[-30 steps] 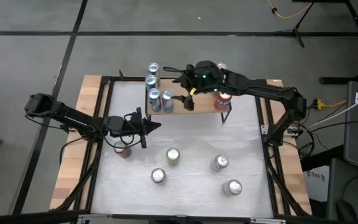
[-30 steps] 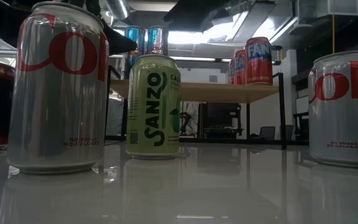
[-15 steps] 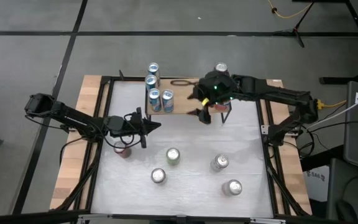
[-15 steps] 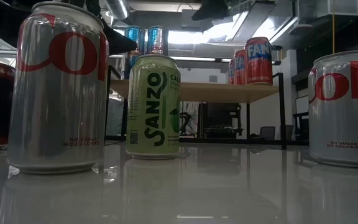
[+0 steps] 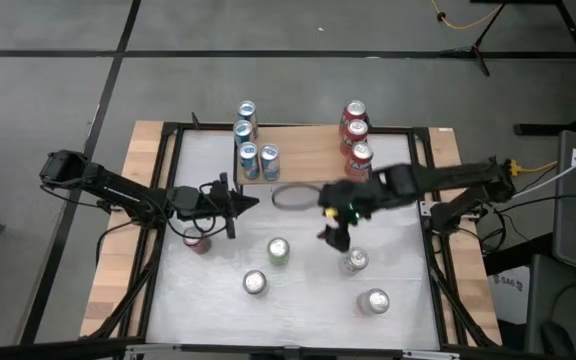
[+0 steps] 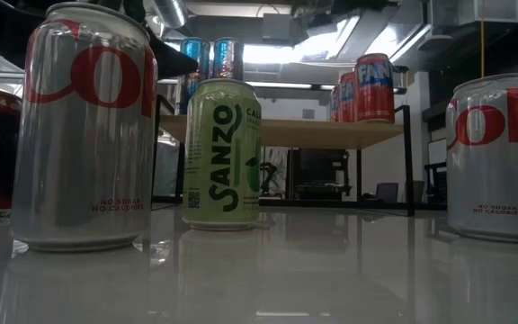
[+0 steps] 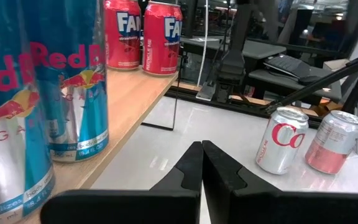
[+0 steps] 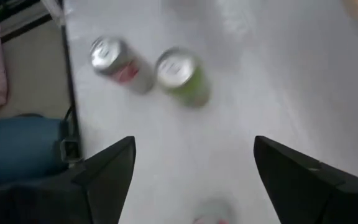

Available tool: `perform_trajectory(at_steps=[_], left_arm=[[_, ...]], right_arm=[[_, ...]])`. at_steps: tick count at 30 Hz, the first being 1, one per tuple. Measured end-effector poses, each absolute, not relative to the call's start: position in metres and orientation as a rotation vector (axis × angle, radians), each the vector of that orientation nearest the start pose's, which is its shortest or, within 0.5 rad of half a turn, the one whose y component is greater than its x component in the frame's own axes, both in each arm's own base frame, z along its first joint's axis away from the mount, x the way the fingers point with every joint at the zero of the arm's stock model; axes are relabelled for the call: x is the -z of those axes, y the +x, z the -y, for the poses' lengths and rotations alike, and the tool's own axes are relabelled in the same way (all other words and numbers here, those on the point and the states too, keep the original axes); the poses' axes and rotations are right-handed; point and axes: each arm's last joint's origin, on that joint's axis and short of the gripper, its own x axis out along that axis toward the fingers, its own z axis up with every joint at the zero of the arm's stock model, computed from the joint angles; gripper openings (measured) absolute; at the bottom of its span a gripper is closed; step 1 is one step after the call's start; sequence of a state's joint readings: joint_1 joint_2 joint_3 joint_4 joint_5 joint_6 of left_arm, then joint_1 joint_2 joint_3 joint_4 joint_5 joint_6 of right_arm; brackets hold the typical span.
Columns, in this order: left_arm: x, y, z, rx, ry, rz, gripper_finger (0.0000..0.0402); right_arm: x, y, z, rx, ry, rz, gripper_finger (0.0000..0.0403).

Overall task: Sort soda cans
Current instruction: Put the top red-silver soda can on the shelf

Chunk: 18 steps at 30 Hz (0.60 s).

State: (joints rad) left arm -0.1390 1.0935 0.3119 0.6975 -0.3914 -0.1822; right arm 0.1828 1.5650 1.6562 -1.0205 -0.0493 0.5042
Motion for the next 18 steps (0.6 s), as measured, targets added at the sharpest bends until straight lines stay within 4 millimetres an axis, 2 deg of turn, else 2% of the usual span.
perform_trajectory(at_steps=[8, 18], left_arm=[[-0.200, 0.209, 0.019, -0.240, -0.159, -0.060, 0.0000], [-0.200, 0.209, 0.019, -0.240, -0.159, -0.061, 0.0000]], right_arm=[[-0.370, 0.289, -0.115, -0.050, 0.396, -1.034, 0.0317], [-0.367, 0.268, -0.151, -0.034, 0.471, -1.104, 0.0317]])
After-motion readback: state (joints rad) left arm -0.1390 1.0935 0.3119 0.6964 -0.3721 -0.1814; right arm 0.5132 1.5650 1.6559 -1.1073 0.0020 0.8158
